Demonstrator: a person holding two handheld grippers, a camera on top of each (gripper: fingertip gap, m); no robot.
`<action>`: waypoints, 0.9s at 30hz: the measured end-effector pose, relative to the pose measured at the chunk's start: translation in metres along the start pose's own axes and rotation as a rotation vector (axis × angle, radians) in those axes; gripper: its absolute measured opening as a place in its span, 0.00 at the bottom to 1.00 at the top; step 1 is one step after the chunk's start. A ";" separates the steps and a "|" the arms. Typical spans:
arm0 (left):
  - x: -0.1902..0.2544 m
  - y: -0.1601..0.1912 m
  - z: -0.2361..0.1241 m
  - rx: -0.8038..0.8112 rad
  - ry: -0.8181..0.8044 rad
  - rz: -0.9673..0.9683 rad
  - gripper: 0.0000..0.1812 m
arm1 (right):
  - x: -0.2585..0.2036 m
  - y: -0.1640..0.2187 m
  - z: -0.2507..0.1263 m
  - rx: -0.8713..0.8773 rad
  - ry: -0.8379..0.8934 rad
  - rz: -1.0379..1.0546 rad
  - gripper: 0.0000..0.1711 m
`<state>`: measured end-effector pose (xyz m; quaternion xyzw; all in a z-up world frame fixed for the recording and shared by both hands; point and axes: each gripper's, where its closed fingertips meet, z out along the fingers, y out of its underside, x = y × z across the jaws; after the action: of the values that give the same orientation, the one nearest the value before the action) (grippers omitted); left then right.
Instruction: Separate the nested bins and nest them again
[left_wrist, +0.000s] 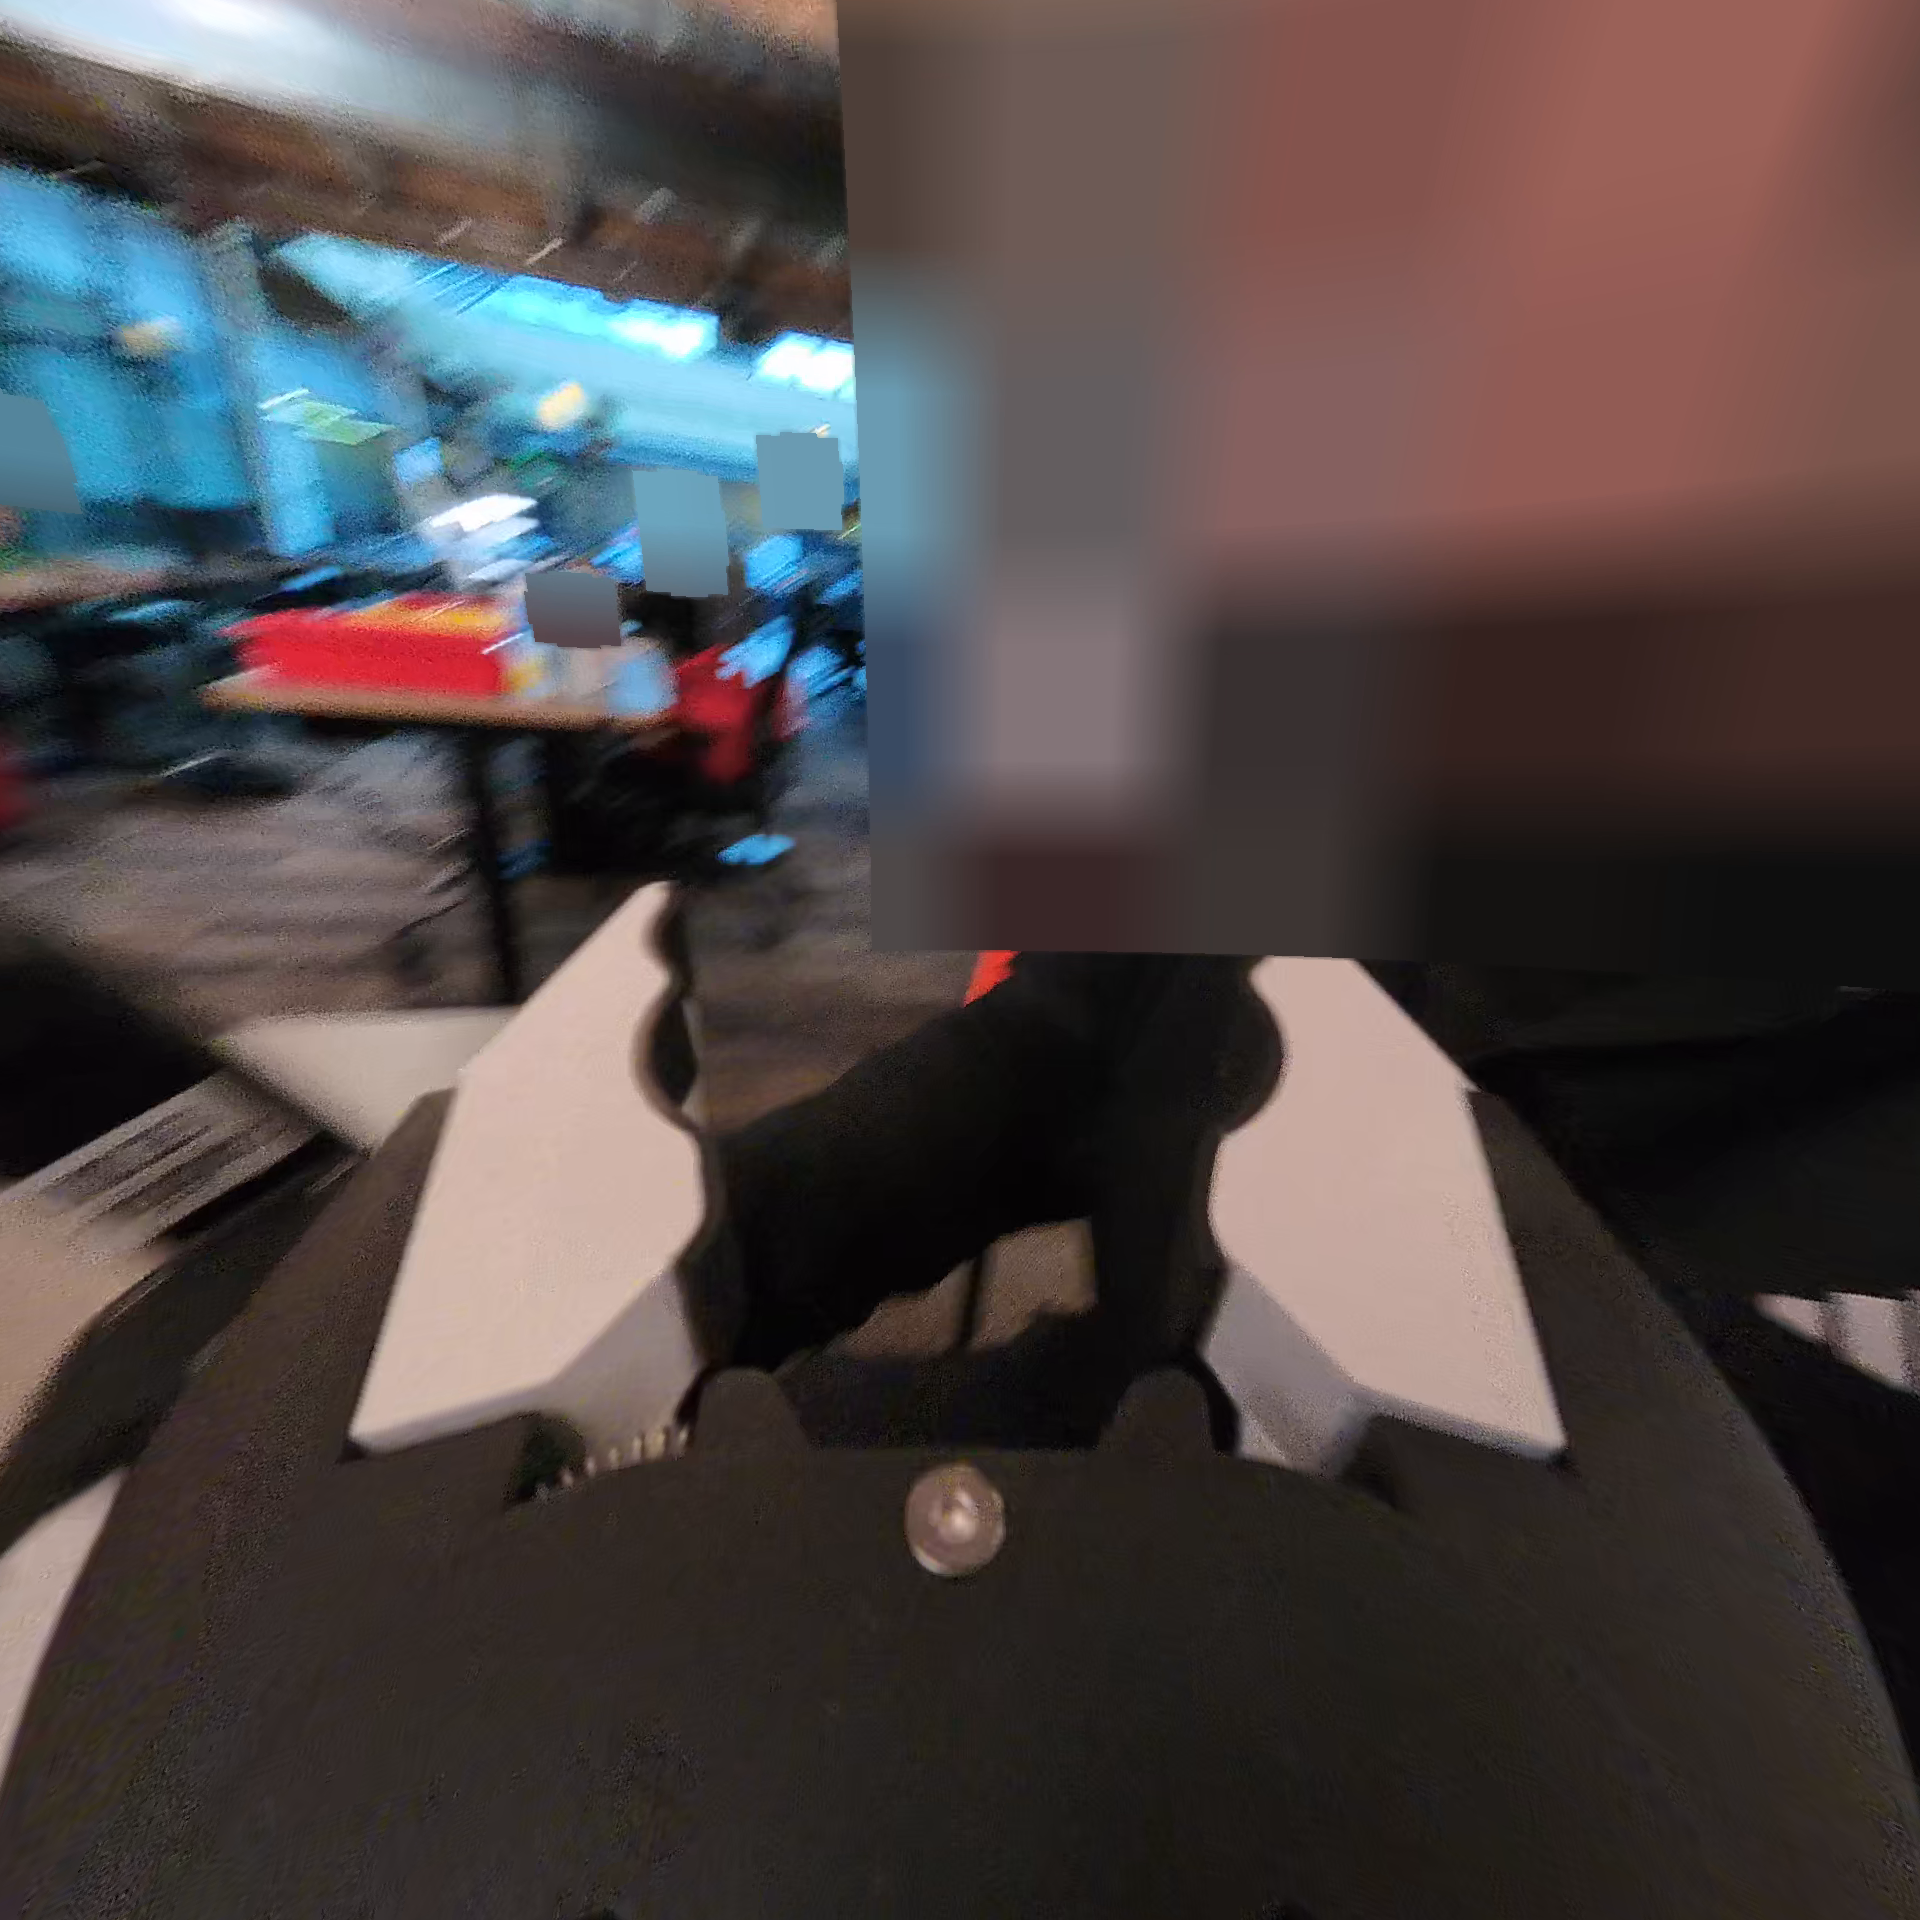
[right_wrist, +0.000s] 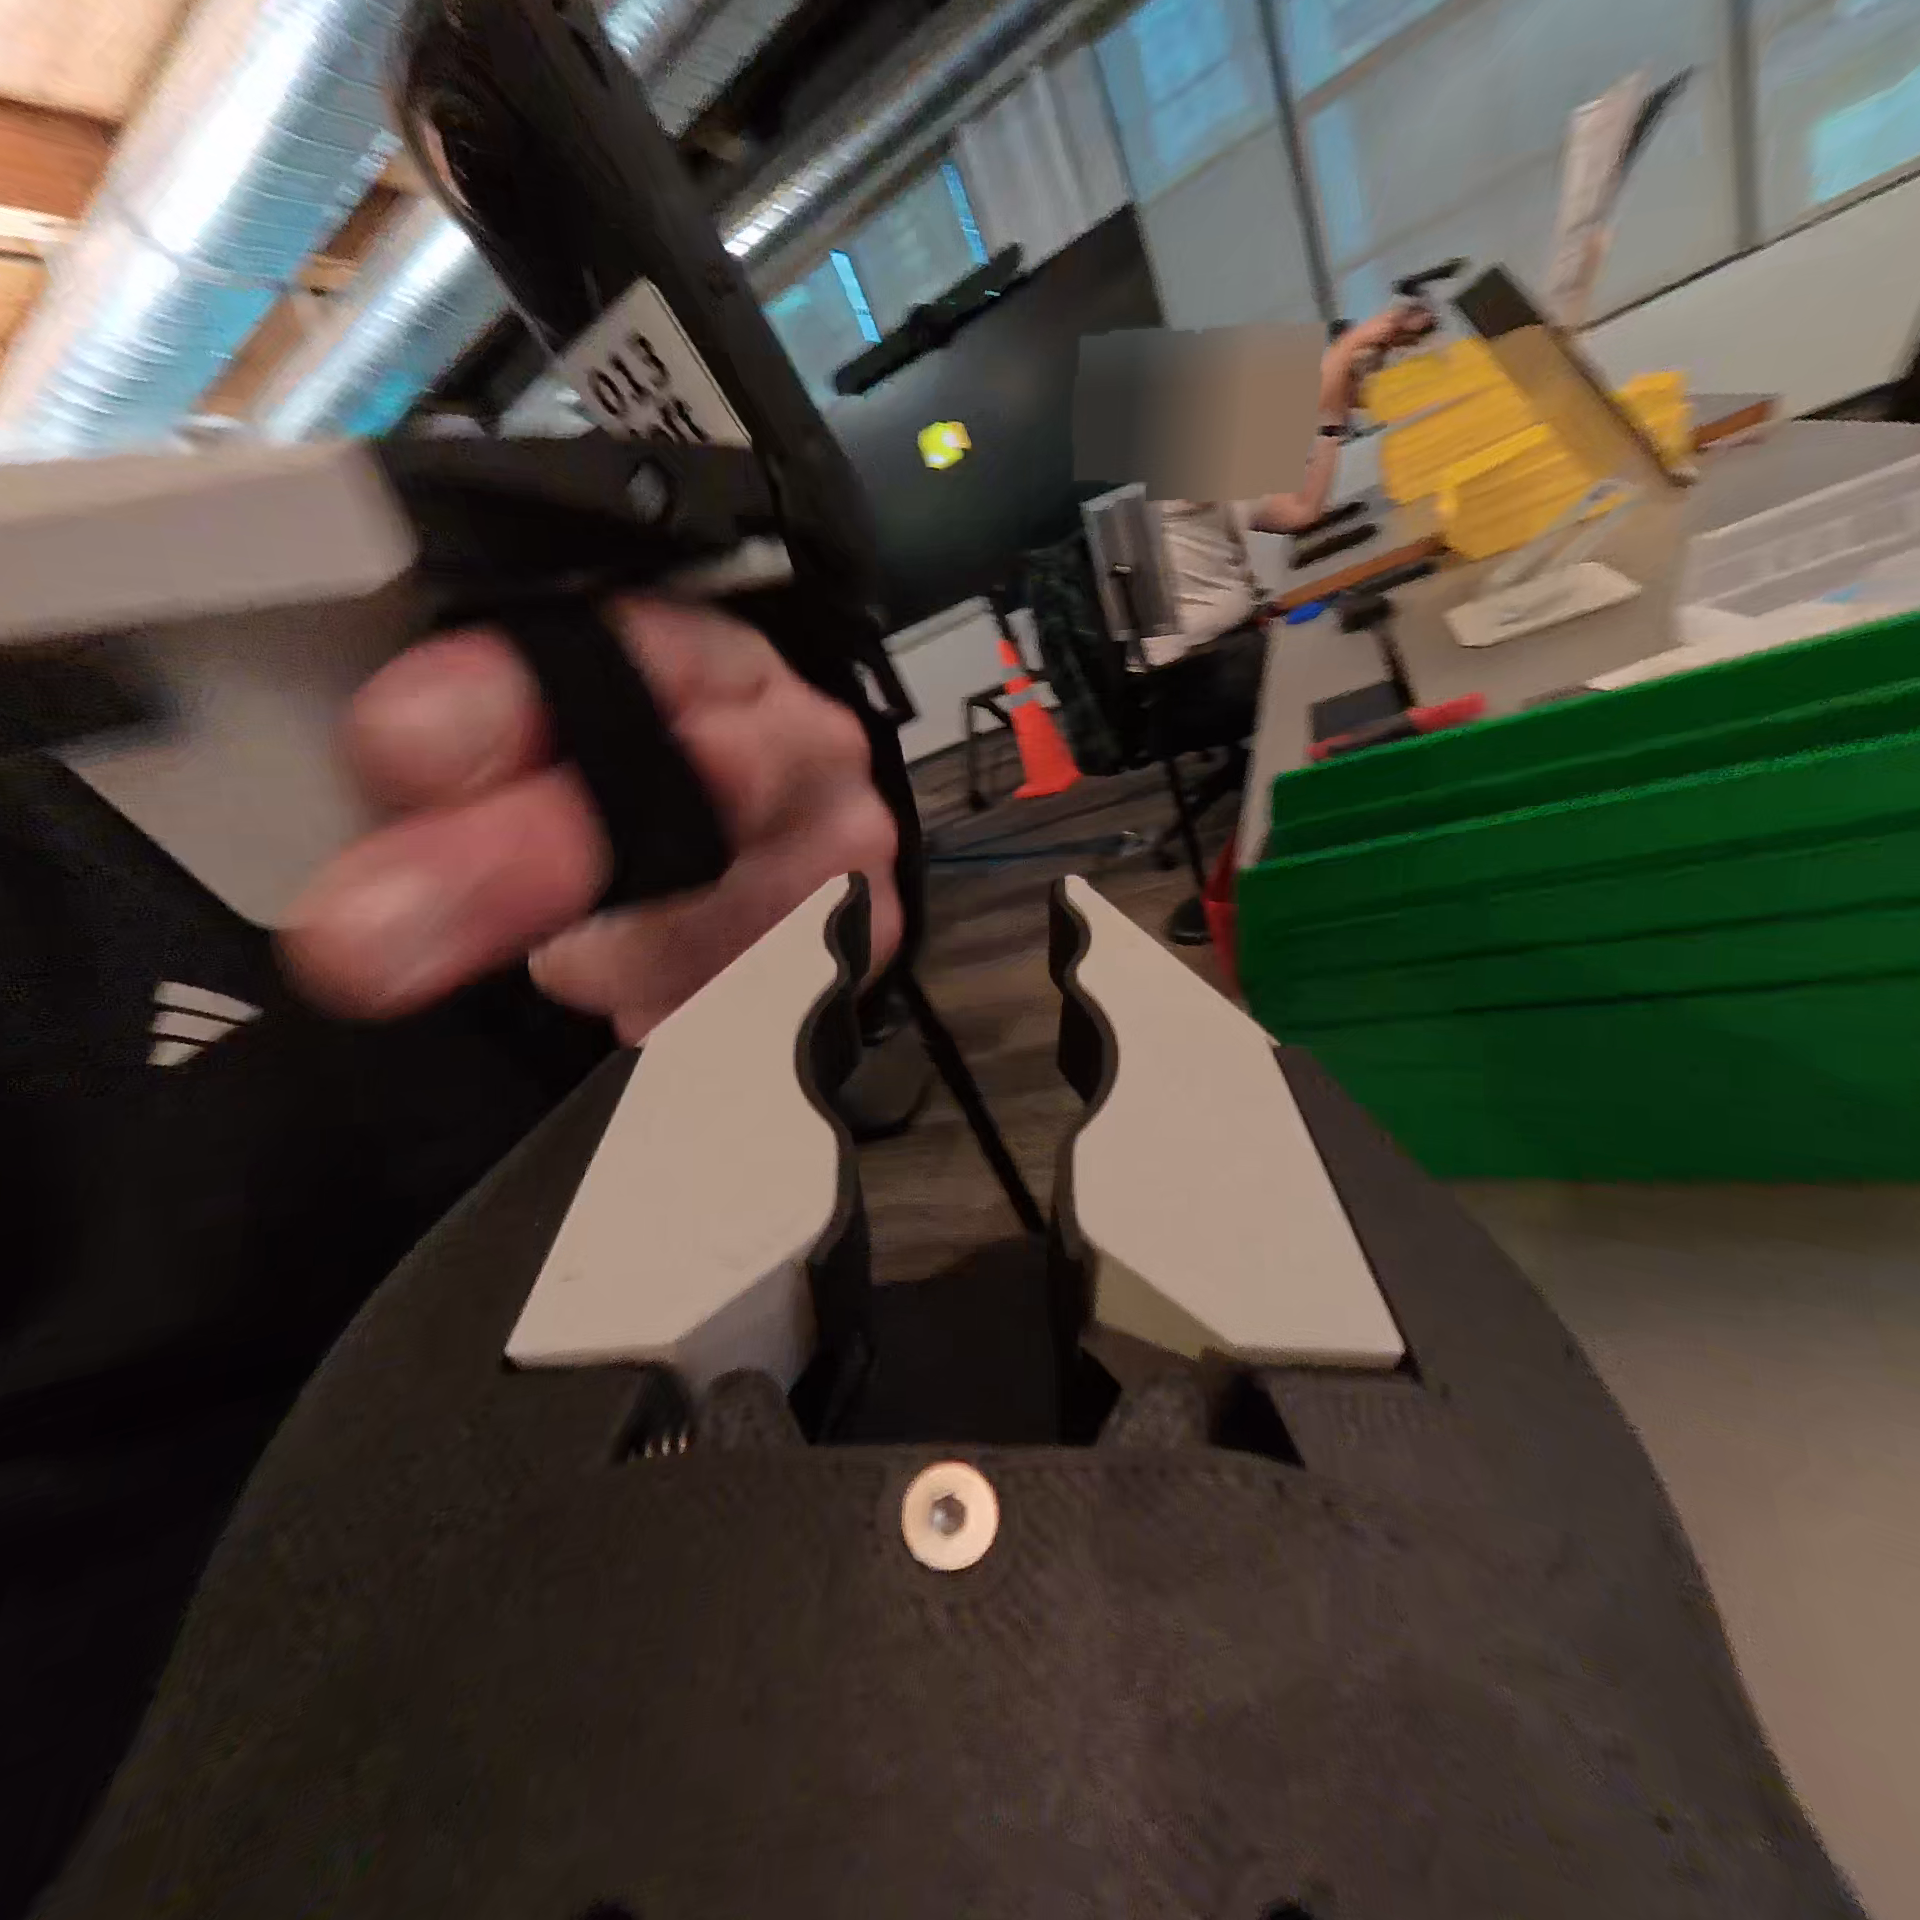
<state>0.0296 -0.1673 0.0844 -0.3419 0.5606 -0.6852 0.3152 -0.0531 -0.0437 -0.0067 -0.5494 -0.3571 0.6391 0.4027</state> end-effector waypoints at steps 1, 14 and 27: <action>-0.015 0.000 -0.011 -0.050 -0.123 0.041 0.61 | 0.010 0.000 -0.011 -0.006 0.054 -0.013 0.19; -0.161 0.085 -0.353 -0.772 -1.452 -0.307 0.70 | 0.114 0.066 -0.069 -0.104 0.386 0.105 0.13; -0.164 0.142 -0.407 -0.878 -1.532 -0.649 0.58 | 0.131 0.096 -0.066 -0.180 0.428 0.213 0.10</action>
<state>-0.2047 0.1667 -0.1302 -0.9274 0.2860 -0.0554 0.2348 -0.0092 0.0358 -0.1567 -0.7405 -0.2593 0.5125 0.3490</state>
